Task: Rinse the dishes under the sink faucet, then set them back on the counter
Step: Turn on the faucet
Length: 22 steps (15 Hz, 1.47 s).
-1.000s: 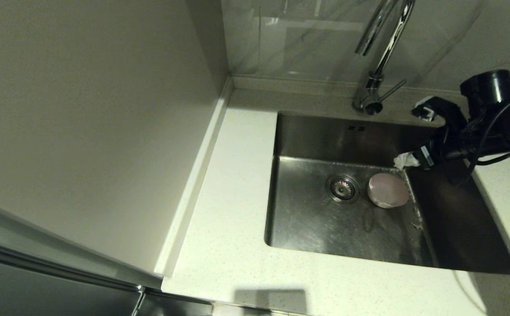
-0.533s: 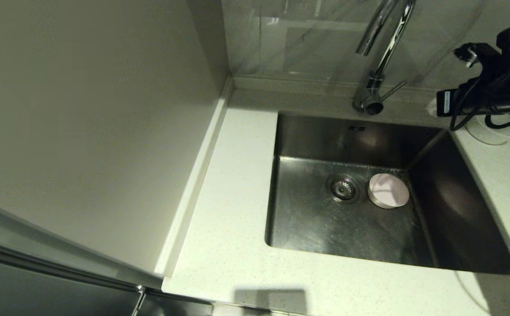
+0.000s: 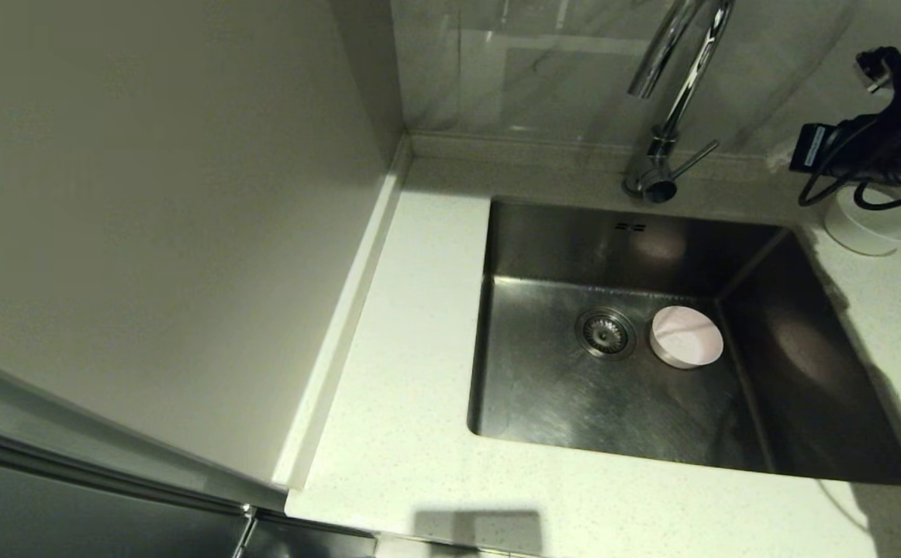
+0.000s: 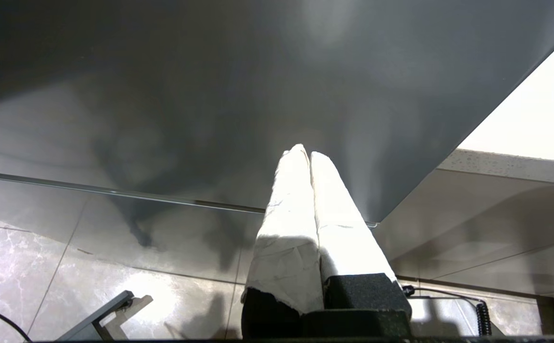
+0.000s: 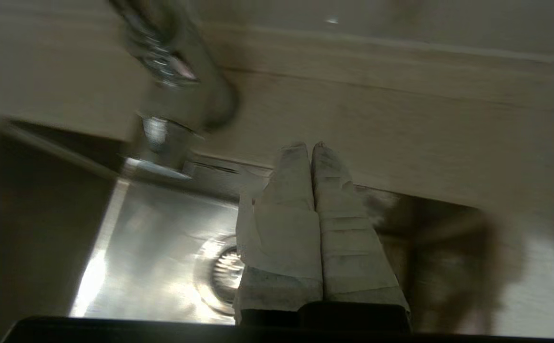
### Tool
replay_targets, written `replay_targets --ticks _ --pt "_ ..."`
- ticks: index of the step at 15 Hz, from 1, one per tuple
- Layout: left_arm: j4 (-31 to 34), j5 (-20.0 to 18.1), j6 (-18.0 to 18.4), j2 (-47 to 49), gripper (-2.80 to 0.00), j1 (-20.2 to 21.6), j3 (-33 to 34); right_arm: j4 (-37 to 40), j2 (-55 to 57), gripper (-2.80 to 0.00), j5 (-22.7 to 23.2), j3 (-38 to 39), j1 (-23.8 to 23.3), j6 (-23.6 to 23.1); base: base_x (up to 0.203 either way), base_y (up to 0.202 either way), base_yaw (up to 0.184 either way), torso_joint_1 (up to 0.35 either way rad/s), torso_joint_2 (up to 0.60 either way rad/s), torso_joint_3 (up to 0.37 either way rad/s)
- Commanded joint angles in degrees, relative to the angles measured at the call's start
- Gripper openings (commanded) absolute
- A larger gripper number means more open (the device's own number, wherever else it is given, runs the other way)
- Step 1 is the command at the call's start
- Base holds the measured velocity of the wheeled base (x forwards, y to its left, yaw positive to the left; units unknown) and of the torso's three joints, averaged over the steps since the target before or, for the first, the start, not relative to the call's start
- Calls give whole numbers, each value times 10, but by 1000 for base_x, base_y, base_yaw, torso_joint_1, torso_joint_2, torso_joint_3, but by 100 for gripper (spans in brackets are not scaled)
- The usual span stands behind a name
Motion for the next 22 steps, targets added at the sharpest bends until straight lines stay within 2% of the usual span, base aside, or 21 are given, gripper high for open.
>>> replay_targets --ticks 1,5,7,8,16,22 --pt "0 0 0 -1 -280 0 0 0 0 -280 21 -1 11 27 0 0 0 0 0 0" --pt "0 0 0 -1 -280 0 0 -11 0 -280 29 -3 27 96 0 0 0 0 0 0" --pt "0 0 0 -1 -280 0 0 -76 5 -280 30 -3 36 146 0 0 0 0 0 0" --pt "0 0 0 -1 -280 0 0 -96 7 -280 29 -3 41 156 0 0 0 0 0 0" --pt "0 0 0 -1 -280 0 0 -181 40 -280 29 -3 74 155 0 0 0 0 0 0" --pt "0 0 0 -1 -280 0 0 -189 72 -280 29 -7 73 135 0 0 0 0 0 0"
